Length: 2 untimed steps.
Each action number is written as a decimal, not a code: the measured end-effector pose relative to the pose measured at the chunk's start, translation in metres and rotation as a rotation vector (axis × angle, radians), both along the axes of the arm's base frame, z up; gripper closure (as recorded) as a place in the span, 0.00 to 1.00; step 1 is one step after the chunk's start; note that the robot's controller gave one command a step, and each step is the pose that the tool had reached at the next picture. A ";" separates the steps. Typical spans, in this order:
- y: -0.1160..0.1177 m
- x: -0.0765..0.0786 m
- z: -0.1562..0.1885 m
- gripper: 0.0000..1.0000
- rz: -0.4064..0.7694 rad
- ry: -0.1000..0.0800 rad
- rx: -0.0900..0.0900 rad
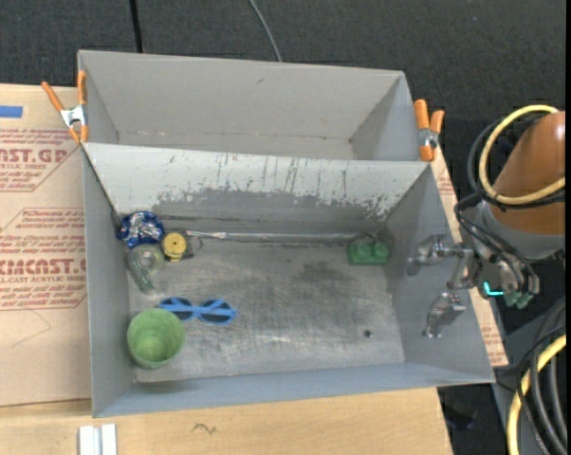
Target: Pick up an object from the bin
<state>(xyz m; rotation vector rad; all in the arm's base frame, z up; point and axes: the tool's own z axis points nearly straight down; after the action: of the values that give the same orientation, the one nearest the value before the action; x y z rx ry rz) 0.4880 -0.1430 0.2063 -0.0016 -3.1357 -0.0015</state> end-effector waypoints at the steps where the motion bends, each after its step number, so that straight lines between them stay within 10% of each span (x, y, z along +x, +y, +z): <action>1: 0.079 -0.009 -0.059 0.00 -0.118 0.000 0.003; 2: 0.148 0.037 -0.117 0.00 -0.028 -0.005 0.003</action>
Offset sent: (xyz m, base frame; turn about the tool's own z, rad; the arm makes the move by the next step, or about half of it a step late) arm -0.0084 0.0735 -0.0560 0.1240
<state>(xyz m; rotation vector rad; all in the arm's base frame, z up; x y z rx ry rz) 0.5249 0.0054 0.0888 -0.0459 -3.1405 -0.0060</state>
